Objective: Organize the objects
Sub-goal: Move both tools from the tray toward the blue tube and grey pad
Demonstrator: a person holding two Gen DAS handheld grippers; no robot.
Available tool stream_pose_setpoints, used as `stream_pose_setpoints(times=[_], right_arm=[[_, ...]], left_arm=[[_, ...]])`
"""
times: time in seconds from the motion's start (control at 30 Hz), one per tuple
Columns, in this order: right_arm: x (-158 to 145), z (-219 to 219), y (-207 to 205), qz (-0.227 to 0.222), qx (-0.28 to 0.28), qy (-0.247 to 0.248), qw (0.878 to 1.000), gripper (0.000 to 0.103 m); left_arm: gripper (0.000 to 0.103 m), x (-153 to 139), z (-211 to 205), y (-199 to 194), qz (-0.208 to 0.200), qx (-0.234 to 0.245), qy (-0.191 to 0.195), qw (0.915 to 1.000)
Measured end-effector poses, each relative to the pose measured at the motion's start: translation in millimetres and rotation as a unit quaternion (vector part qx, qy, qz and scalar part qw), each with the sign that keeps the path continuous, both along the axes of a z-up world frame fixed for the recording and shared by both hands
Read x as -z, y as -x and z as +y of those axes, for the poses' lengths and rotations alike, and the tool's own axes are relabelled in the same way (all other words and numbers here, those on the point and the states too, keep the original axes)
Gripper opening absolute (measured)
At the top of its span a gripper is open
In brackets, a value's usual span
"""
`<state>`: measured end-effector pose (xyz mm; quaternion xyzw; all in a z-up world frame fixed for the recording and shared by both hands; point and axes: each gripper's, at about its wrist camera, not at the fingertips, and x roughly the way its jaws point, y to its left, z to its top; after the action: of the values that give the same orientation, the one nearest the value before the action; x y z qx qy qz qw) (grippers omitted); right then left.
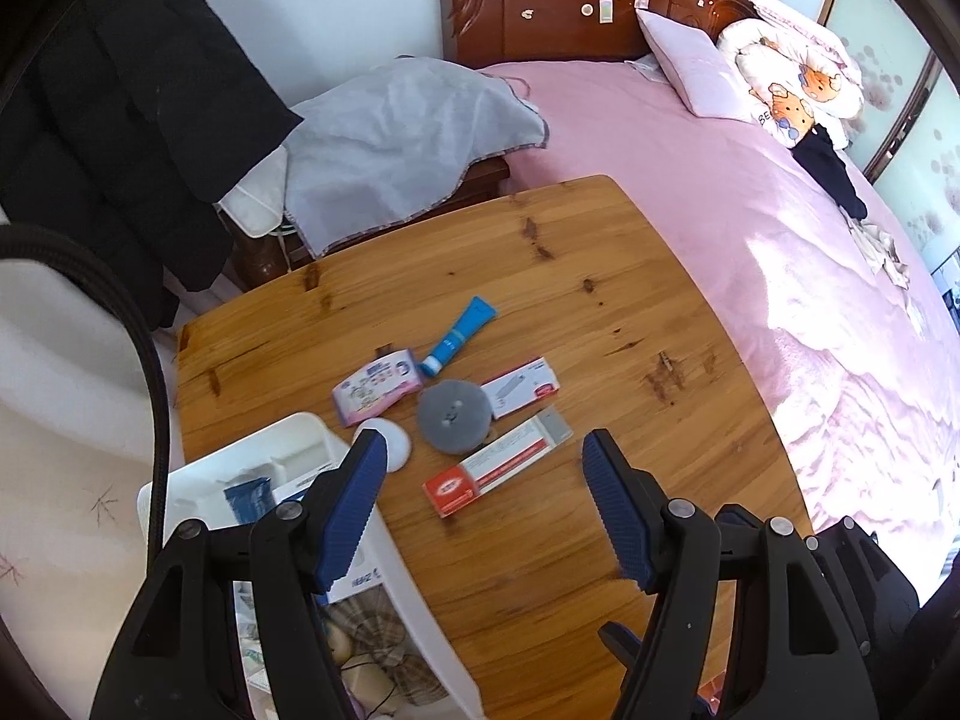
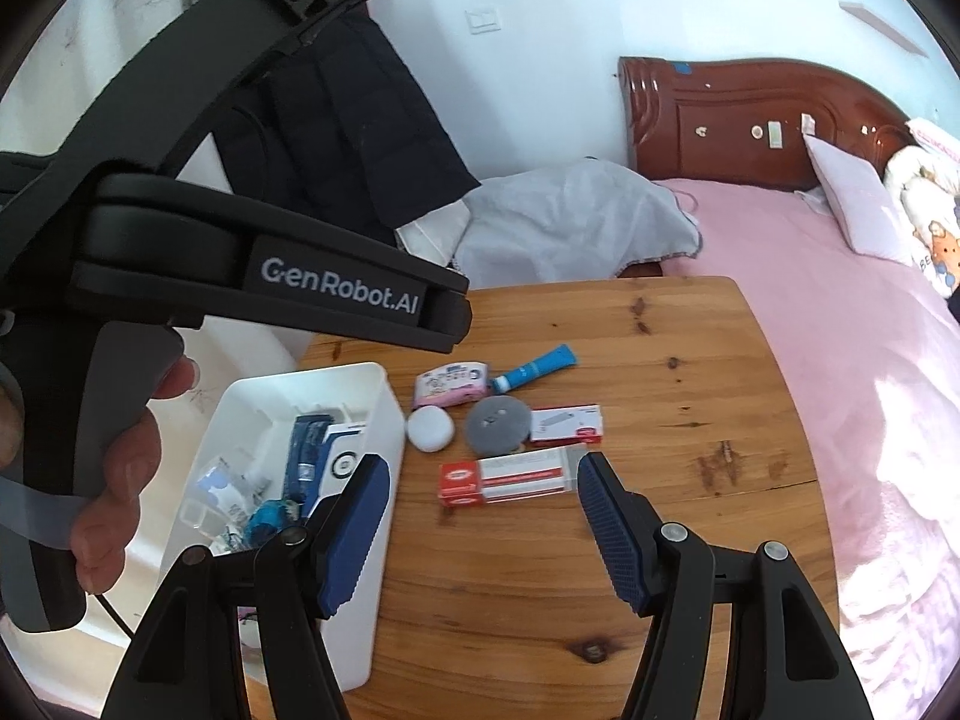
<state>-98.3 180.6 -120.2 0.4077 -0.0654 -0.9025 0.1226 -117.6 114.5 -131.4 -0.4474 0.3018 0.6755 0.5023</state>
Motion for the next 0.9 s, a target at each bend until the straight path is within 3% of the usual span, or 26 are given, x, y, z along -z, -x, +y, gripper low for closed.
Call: stream_pose_setpoints(times=[0.53,0.9], right_arm=[[28,38,38,-0.021,-0.006,0.003,1.000,0.067],[59,33,42,-0.002,-0.046,-0.021,0.999,0.067]], left_arm=[[0.072,24,56,-9,0.028,0.043,0.022,0.9984],[0.072,71,89,3,0.059,0.113,0.077,0.9889]])
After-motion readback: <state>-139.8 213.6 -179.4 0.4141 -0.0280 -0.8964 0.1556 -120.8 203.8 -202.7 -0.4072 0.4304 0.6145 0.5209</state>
